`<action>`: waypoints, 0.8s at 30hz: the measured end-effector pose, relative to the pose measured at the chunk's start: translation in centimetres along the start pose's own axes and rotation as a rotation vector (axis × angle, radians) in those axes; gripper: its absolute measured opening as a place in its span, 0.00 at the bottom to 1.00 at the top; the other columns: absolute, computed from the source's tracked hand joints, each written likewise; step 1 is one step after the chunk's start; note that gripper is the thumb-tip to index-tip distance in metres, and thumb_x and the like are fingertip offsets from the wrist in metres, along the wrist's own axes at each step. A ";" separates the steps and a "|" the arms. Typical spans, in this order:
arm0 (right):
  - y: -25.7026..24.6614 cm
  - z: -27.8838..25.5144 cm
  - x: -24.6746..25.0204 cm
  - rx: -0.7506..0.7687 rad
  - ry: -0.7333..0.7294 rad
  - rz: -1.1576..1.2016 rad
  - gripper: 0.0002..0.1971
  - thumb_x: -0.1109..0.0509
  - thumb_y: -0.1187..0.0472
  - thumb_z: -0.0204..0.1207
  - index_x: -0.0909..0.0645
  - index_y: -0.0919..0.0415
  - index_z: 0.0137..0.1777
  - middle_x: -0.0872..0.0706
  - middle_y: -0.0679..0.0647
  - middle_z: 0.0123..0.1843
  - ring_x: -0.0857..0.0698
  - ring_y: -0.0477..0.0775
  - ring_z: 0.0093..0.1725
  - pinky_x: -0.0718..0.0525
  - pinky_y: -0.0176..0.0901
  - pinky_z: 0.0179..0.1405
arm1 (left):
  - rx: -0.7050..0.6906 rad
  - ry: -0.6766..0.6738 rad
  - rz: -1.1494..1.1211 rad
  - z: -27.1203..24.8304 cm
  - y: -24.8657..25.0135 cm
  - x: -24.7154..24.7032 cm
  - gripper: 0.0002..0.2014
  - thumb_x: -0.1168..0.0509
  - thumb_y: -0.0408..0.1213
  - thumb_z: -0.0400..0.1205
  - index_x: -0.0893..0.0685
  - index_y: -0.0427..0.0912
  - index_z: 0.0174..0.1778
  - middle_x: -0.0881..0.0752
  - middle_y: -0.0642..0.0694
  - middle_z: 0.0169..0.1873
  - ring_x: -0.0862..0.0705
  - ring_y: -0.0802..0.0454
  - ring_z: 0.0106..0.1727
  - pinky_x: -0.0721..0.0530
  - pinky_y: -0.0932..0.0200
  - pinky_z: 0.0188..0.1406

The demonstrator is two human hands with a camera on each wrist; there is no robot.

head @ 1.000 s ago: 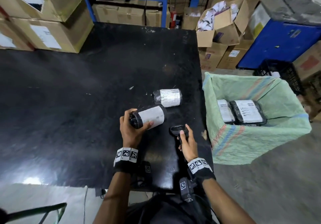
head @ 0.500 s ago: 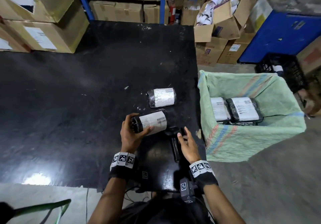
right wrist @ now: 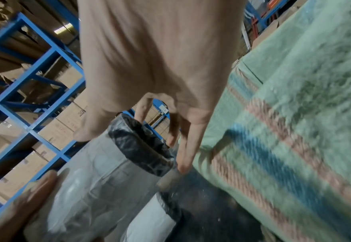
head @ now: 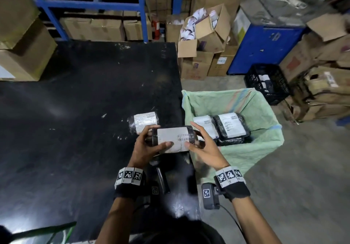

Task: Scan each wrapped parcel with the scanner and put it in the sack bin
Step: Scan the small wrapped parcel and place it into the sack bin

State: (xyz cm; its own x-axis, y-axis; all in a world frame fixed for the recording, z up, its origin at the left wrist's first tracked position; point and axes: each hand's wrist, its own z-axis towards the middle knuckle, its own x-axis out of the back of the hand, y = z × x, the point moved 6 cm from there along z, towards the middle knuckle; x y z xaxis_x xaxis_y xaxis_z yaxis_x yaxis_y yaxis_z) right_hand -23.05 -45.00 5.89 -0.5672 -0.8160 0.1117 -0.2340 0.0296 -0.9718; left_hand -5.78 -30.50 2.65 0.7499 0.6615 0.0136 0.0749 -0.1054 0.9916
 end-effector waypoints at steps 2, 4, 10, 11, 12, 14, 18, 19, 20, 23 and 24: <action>-1.0 0.3 1.6 0.010 -0.014 -0.004 0.36 0.21 0.68 0.74 0.30 0.51 0.81 0.17 0.49 0.70 0.11 0.41 0.60 0.16 0.28 0.51 | 0.004 -0.044 -0.030 0.8 0.4 -1.3 0.32 0.14 0.31 0.66 0.18 0.41 0.65 0.10 0.30 0.53 0.08 0.45 0.50 0.06 0.50 0.47; -1.7 0.7 3.2 0.020 -0.023 -0.048 0.35 0.20 0.67 0.73 0.28 0.52 0.79 0.16 0.48 0.69 0.12 0.36 0.59 0.18 0.26 0.54 | 0.020 -0.080 -0.058 1.7 0.8 -2.5 0.33 0.12 0.33 0.66 0.17 0.44 0.65 0.13 0.24 0.56 0.08 0.42 0.51 0.06 0.44 0.49; -2.6 2.9 7.2 0.043 -0.036 -0.087 0.30 0.17 0.61 0.71 0.22 0.48 0.72 0.14 0.47 0.66 0.10 0.48 0.58 0.13 0.44 0.61 | 0.009 -0.088 -0.054 4.7 1.6 -5.6 0.36 0.11 0.41 0.63 0.17 0.45 0.66 0.15 0.25 0.58 0.10 0.44 0.51 0.09 0.36 0.55; -2.6 3.4 8.0 0.048 -0.029 -0.100 0.29 0.17 0.60 0.71 0.22 0.48 0.71 0.14 0.47 0.65 0.10 0.48 0.58 0.13 0.44 0.61 | 0.011 -0.091 -0.064 5.2 1.7 -6.2 0.36 0.11 0.41 0.63 0.18 0.44 0.67 0.15 0.26 0.59 0.10 0.43 0.53 0.09 0.34 0.56; -2.5 4.0 8.7 0.049 -0.025 -0.108 0.29 0.17 0.59 0.70 0.21 0.47 0.70 0.14 0.47 0.65 0.10 0.47 0.58 0.13 0.42 0.60 | 0.015 -0.096 -0.076 5.6 1.9 -6.8 0.36 0.11 0.40 0.64 0.18 0.44 0.67 0.15 0.27 0.60 0.10 0.42 0.54 0.09 0.33 0.56; -2.6 5.0 9.9 0.046 -0.031 -0.110 0.29 0.17 0.60 0.70 0.21 0.48 0.70 0.14 0.50 0.65 0.10 0.45 0.57 0.14 0.37 0.57 | 0.010 -0.106 -0.076 6.6 2.3 -8.0 0.33 0.12 0.35 0.67 0.19 0.44 0.66 0.13 0.30 0.59 0.10 0.45 0.53 0.07 0.39 0.53; -2.0 7.3 12.8 0.008 -0.055 -0.091 0.28 0.19 0.67 0.71 0.22 0.54 0.71 0.13 0.49 0.63 0.11 0.39 0.50 0.16 0.32 0.52 | -0.037 -0.097 -0.027 9.0 2.6 -10.4 0.33 0.13 0.38 0.70 0.19 0.44 0.70 0.10 0.50 0.56 0.11 0.54 0.58 0.09 0.54 0.57; -1.6 8.1 13.7 -0.003 -0.063 -0.094 0.28 0.19 0.67 0.71 0.21 0.53 0.70 0.13 0.49 0.63 0.12 0.38 0.47 0.16 0.32 0.51 | -0.051 -0.104 -0.003 9.6 2.4 -11.0 0.36 0.14 0.44 0.70 0.20 0.46 0.73 0.10 0.52 0.59 0.11 0.55 0.63 0.11 0.54 0.62; -1.1 8.8 14.6 -0.014 -0.065 -0.099 0.28 0.18 0.66 0.71 0.21 0.52 0.70 0.13 0.50 0.63 0.13 0.37 0.45 0.17 0.32 0.52 | -0.061 -0.110 0.030 10.2 2.1 -11.5 0.38 0.16 0.49 0.71 0.22 0.48 0.76 0.10 0.53 0.62 0.12 0.55 0.67 0.13 0.55 0.67; 0.1 11.0 17.6 -0.067 -0.056 -0.146 0.28 0.17 0.62 0.69 0.20 0.48 0.69 0.16 0.47 0.68 0.16 0.31 0.53 0.19 0.27 0.53 | -0.062 -0.049 0.288 11.5 0.6 -12.5 0.45 0.26 0.64 0.71 0.28 0.53 0.83 0.17 0.53 0.72 0.22 0.54 0.77 0.23 0.54 0.77; 0.4 11.7 18.5 -0.075 -0.061 -0.166 0.29 0.16 0.59 0.69 0.20 0.47 0.69 0.17 0.45 0.69 0.17 0.31 0.60 0.18 0.26 0.55 | -0.060 -0.020 0.425 11.8 -0.1 -12.7 0.48 0.30 0.70 0.71 0.30 0.50 0.85 0.21 0.50 0.76 0.26 0.50 0.80 0.27 0.50 0.81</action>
State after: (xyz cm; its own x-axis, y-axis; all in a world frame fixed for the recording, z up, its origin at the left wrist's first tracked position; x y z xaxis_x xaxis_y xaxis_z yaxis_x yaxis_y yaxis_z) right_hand -24.37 -66.81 5.15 -0.4674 -0.8467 0.2542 -0.3799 -0.0673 -0.9226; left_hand -7.53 -47.61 0.83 0.7182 0.5545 0.4204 -0.2813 -0.3213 0.9042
